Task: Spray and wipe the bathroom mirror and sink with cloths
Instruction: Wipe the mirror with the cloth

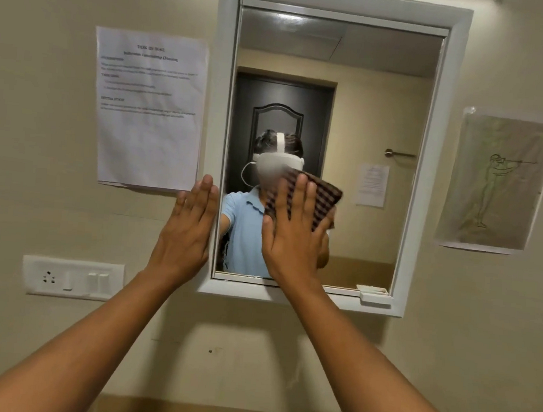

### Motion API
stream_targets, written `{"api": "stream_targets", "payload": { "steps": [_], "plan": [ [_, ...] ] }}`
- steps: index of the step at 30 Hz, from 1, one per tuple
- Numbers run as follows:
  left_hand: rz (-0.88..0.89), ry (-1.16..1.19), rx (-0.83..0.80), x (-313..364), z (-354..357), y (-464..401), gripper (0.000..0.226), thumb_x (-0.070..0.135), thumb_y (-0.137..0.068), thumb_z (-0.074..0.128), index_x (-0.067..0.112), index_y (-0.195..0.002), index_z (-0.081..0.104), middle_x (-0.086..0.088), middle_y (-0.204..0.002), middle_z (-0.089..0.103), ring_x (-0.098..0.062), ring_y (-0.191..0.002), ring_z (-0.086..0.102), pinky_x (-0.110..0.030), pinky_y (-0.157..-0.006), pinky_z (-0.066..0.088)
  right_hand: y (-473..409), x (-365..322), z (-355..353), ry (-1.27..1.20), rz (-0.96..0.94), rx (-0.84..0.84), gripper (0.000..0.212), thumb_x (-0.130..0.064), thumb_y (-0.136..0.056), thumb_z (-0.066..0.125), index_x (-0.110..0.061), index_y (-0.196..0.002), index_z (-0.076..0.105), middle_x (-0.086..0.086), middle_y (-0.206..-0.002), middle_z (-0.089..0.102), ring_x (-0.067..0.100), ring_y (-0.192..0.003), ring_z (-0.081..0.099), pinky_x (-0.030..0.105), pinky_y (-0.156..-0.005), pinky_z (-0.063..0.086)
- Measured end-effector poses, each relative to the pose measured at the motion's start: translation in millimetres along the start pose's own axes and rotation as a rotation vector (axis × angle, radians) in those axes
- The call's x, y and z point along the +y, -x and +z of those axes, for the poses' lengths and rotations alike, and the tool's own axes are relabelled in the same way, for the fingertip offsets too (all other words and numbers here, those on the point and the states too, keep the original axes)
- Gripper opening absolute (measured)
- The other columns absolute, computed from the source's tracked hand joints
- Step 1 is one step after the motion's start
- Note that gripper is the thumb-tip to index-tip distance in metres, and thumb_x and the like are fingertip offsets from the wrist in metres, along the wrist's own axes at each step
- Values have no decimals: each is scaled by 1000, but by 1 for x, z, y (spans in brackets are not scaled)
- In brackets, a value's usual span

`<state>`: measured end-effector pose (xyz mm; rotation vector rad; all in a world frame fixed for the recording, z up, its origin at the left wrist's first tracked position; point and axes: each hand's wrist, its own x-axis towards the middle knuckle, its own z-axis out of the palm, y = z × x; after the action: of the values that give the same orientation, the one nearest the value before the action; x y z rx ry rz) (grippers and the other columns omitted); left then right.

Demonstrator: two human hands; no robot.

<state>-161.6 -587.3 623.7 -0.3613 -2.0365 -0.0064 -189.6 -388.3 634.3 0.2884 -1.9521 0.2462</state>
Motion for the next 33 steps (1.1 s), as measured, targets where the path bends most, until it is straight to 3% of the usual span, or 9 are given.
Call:
{"api": "stream_targets", "payload": {
  "steps": [2,5,8,17,24,27,29,33],
  "plan": [
    [9,17,-7,-1,1,4,59,27,-99,1,2,-152,-2,-18,-161,-6,-28,-150,-4,-49,-121,11,-12,-22,2,-2,-81,-4,65,-41,-100,31,-22,-158,7,7,-166,-2,24,-152,-5,60,-118,-3],
    [-4,23,-7,-3,6,11,67,9,-94,31,2,-152,-4,-17,-161,-10,-27,-150,-7,-49,-121,12,-14,-44,8,6,-130,-28,65,-41,-100,29,-22,-158,5,5,-166,-3,22,-152,-6,61,-118,1],
    [-22,75,-4,-2,10,15,73,6,-93,39,3,-152,-4,-15,-161,-12,-26,-150,-7,-49,-121,12,2,-58,16,19,-191,-55,66,-41,-101,31,-21,-158,3,5,-166,-4,21,-152,-7,60,-118,3],
    [-13,114,4,-2,17,28,70,15,-91,30,4,-152,-2,-16,-161,-7,-26,-150,-4,-49,-121,6,57,-60,33,27,-245,-91,67,-40,-102,37,-17,-158,9,6,-165,-1,21,-152,-3,59,-118,8],
    [-55,20,3,5,16,30,82,4,-86,46,0,-151,-4,-18,-160,-9,-29,-149,-6,-50,-121,2,69,-21,27,100,-378,-130,62,-44,-104,33,-19,-157,15,4,-165,7,19,-152,2,57,-120,3],
    [-64,-5,6,10,15,29,87,-1,-82,46,2,-151,-7,-17,-160,-11,-29,-149,-8,-50,-121,1,73,12,18,117,-304,-128,63,-45,-103,35,-21,-157,12,3,-165,4,20,-152,0,57,-119,1],
    [-64,-19,3,13,16,28,82,5,-83,39,4,-152,-7,-16,-161,-11,-29,-149,-8,-49,-121,-1,75,40,12,122,-249,-132,66,-45,-102,36,-22,-158,8,3,-165,0,21,-152,-3,61,-118,7],
    [-81,-36,-6,14,18,28,77,9,-84,34,3,-152,-3,-17,-161,-8,-30,-149,-5,-50,-121,0,75,88,-3,139,-153,-124,66,-48,-102,30,-21,-157,7,6,-165,-3,23,-152,-4,61,-118,3]
  ]
}}
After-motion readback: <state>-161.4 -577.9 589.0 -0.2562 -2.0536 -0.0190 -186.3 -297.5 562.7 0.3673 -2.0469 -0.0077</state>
